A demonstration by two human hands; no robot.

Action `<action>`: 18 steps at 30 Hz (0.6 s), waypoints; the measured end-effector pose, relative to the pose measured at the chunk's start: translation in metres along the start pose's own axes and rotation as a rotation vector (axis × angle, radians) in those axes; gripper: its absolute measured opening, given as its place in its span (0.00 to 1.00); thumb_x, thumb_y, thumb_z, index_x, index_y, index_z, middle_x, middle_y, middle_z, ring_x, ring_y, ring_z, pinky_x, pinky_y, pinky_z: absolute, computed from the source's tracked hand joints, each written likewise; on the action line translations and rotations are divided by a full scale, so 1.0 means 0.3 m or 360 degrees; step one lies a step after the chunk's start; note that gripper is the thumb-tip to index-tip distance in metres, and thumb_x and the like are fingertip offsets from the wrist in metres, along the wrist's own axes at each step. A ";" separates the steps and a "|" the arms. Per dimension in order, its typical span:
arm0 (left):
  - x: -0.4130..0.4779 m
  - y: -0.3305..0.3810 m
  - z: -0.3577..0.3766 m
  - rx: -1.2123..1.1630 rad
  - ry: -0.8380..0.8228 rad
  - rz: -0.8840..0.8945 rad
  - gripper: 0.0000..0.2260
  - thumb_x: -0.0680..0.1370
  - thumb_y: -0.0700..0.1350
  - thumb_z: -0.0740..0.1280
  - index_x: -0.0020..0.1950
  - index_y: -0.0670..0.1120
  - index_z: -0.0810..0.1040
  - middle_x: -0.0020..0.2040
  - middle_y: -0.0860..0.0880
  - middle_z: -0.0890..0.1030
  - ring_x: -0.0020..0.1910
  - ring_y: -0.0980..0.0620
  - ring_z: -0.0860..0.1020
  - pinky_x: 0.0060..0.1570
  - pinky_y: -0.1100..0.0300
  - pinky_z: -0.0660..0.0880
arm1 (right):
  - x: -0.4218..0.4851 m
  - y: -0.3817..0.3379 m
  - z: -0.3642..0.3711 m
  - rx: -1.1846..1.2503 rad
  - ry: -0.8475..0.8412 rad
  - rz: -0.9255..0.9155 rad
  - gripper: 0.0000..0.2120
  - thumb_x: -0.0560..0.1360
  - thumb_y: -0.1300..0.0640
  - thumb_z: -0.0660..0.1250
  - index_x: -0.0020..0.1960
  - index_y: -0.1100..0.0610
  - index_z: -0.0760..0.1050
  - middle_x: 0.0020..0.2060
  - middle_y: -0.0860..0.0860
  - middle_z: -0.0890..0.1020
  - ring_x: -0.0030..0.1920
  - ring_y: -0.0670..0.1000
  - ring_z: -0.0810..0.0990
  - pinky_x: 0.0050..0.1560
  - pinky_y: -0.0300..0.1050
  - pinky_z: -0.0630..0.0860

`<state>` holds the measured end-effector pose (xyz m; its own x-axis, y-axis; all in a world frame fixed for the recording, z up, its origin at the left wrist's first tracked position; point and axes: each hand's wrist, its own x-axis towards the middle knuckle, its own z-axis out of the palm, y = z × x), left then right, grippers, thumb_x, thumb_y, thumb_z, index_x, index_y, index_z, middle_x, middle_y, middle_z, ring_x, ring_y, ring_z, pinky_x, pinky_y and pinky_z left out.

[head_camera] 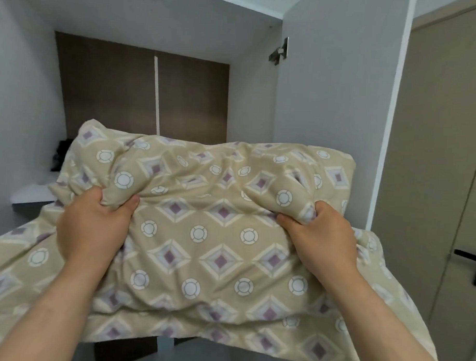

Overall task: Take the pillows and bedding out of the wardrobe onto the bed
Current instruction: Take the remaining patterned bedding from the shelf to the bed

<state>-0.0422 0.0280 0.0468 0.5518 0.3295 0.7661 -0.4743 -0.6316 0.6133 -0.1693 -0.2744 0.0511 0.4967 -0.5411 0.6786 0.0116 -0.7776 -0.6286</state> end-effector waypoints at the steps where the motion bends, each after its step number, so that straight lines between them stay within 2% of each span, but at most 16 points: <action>1: -0.030 -0.011 0.001 -0.0035 -0.0006 -0.0019 0.18 0.66 0.63 0.66 0.36 0.48 0.73 0.35 0.47 0.78 0.36 0.41 0.75 0.37 0.50 0.73 | -0.044 0.009 -0.020 -0.0003 0.0009 0.0054 0.22 0.61 0.32 0.68 0.34 0.51 0.68 0.27 0.45 0.76 0.30 0.47 0.74 0.29 0.45 0.65; 7: -0.257 -0.006 0.025 -0.0253 -0.0267 -0.0039 0.19 0.65 0.64 0.65 0.35 0.47 0.72 0.33 0.47 0.76 0.36 0.41 0.75 0.36 0.50 0.73 | -0.316 0.066 -0.234 -0.0149 0.0141 0.0355 0.21 0.58 0.33 0.68 0.34 0.50 0.71 0.28 0.44 0.78 0.32 0.46 0.76 0.30 0.44 0.67; 11: -0.411 0.146 0.061 -0.0457 -0.0485 -0.0058 0.19 0.65 0.64 0.66 0.34 0.48 0.71 0.32 0.49 0.75 0.36 0.42 0.74 0.36 0.50 0.73 | -0.415 0.130 -0.461 -0.0327 0.0268 0.0482 0.22 0.57 0.32 0.69 0.35 0.49 0.71 0.28 0.44 0.78 0.32 0.46 0.76 0.31 0.46 0.68; 13: -0.583 0.358 0.092 -0.0589 -0.0691 0.0075 0.19 0.65 0.64 0.65 0.34 0.47 0.71 0.32 0.48 0.74 0.35 0.42 0.74 0.37 0.50 0.73 | -0.512 0.197 -0.723 -0.0472 0.0504 0.0619 0.22 0.57 0.32 0.68 0.35 0.50 0.71 0.28 0.44 0.78 0.31 0.47 0.76 0.30 0.46 0.68; 15: -0.614 0.404 0.093 -0.0646 -0.0718 0.0049 0.20 0.65 0.64 0.65 0.34 0.47 0.70 0.33 0.47 0.75 0.35 0.41 0.74 0.36 0.49 0.73 | -0.533 0.228 -0.771 -0.0497 0.0497 0.0615 0.22 0.57 0.32 0.68 0.35 0.50 0.71 0.28 0.44 0.78 0.31 0.46 0.76 0.30 0.46 0.68; 18: -0.740 0.579 0.121 -0.0743 -0.0824 0.0171 0.20 0.65 0.64 0.65 0.34 0.46 0.70 0.35 0.42 0.78 0.36 0.38 0.75 0.36 0.48 0.74 | -0.610 0.278 -0.956 -0.0576 0.0624 0.0703 0.21 0.58 0.33 0.68 0.36 0.50 0.72 0.30 0.44 0.79 0.33 0.47 0.77 0.32 0.47 0.71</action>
<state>-0.2223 -0.1802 -0.0238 0.6861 -0.1669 0.7081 -0.7251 -0.2366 0.6467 -0.5081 -0.3321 -0.0165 0.0371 -0.8545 0.5181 -0.4439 -0.4785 -0.7576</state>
